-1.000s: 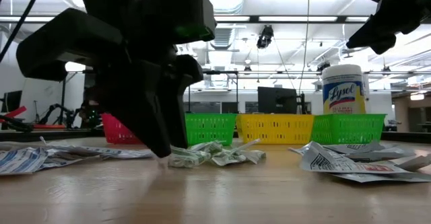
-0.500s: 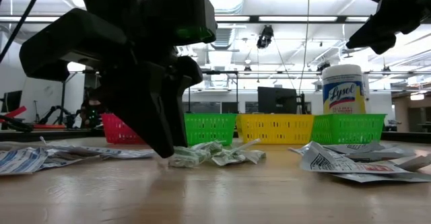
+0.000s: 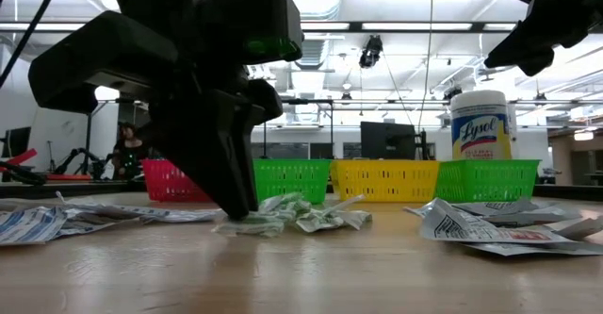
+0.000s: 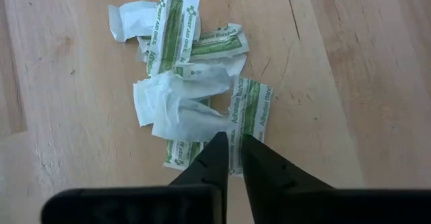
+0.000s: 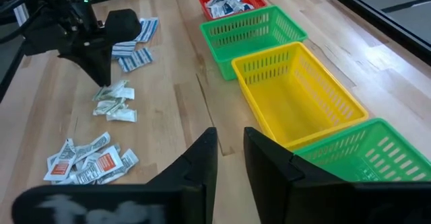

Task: Pick & Place First Aid Supplies
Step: Put the green bandage into the right green basket

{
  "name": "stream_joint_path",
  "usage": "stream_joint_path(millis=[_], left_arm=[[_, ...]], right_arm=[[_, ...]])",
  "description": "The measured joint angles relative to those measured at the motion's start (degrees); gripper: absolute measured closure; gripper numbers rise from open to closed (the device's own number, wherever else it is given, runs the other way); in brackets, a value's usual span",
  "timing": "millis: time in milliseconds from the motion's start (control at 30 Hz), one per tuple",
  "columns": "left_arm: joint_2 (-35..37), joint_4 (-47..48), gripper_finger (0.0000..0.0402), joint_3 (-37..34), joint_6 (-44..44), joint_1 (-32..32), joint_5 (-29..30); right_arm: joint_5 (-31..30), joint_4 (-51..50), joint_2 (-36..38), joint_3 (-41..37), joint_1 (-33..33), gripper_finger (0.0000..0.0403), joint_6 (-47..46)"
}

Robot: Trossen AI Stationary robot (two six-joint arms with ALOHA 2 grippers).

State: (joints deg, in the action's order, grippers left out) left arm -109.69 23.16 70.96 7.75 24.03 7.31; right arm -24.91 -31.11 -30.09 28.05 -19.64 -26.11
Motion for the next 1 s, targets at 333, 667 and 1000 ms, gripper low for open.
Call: stream_joint_path(millis=[333,667,1000], left_arm=[[0.0,0.0,0.0401,0.0,1.3,0.0,-2.4],[0.7,0.2,0.0401,0.5,1.1,0.0,-3.2],[0.9,0.0,0.0401,2.3,-1.3,0.0,-3.3]], right_arm=[[0.0,0.0,0.0,0.0,0.0,0.0323,0.0],[0.0,0.0,0.0,0.0,0.0,0.0314,0.0],[0.0,0.0,0.0,0.0,0.0,0.0330,0.0]])
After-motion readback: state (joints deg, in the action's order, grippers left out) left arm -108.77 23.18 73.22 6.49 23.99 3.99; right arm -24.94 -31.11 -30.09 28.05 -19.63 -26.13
